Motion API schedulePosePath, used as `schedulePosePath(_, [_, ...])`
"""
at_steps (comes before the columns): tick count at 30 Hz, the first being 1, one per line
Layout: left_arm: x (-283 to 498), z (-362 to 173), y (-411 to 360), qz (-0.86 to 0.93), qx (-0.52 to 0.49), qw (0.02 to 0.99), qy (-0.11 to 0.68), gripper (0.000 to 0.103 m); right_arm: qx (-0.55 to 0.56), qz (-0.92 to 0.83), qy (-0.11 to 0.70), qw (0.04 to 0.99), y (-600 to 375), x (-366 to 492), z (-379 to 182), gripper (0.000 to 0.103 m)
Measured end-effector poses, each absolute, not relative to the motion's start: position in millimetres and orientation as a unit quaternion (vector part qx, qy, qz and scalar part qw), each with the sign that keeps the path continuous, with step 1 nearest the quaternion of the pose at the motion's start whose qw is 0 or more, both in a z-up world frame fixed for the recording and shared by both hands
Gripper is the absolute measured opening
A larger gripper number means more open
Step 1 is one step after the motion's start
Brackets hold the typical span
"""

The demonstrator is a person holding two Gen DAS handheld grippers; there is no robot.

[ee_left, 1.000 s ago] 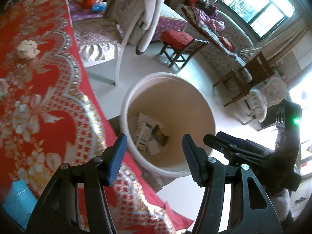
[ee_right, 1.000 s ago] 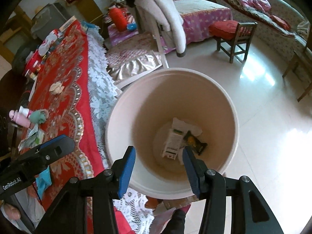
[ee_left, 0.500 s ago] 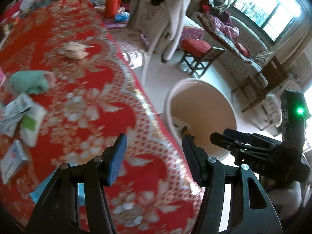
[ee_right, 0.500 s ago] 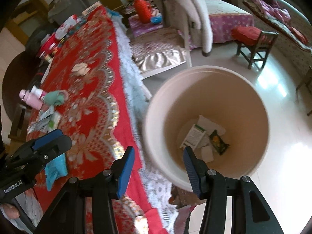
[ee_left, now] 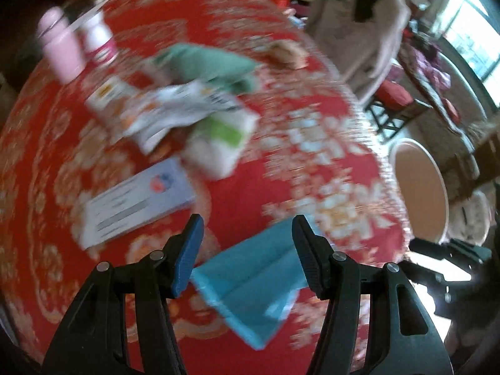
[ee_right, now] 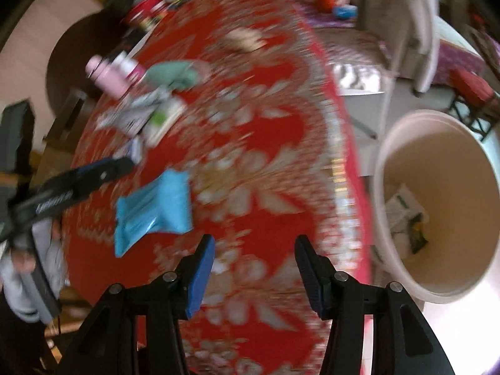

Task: Collect trash
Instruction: 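Move both tools back over the table toward the blue packet, then grasp blue packet with left gripper while right gripper grasps crumpled beige tissue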

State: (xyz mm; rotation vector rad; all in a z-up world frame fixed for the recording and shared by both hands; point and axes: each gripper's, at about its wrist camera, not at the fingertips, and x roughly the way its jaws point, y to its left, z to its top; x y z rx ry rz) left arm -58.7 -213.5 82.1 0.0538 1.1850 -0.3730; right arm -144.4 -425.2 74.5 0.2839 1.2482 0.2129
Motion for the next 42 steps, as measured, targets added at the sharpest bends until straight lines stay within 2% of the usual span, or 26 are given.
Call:
schedulePosePath(8, [-66.4,52.2,-185.8,-0.174,-0.003,0.783,0.597,0.057,0.055,0.140,0.607,0.780,-365.9,-130.3,53.3,0.051])
schedulePosePath(14, [-78.5,47.8,-178.0,-0.190,-0.031,0.764,0.616,0.057,0.000,0.113,0.596,0.795,-349.8,-109.4,50.9,0.051])
schedulePosePath(24, [-84.2,72.4,-161.9,-0.218,-0.083,0.769,0.595,0.057,0.085,0.091,0.571,0.811,-381.0,-56.3,57.8,0.051])
schedulePosePath(28, [-82.8,78.8,-170.7,-0.236,-0.112,0.768,0.584,0.059,0.104,0.085,0.570,0.811,-401.8,-60.3,60.6,0.063])
schedulePosePath(30, [-80.7,76.8,-181.2,-0.238,-0.107,0.770,0.582,0.064,0.118,0.087,0.569,0.809,-414.0,-61.1,62.0,0.063])
schedulePosePath(40, [-82.7,48.9,-224.4,-0.185,-0.003,0.785,0.591,0.064,0.135,0.084,0.565,0.809,-438.0,-50.7,68.1,0.066])
schedulePosePath(42, [-81.0,43.6,-226.4,-0.187,-0.015,0.784,0.591,0.064,0.136,0.086,0.567,0.808,-440.3,-46.6,65.6,0.066])
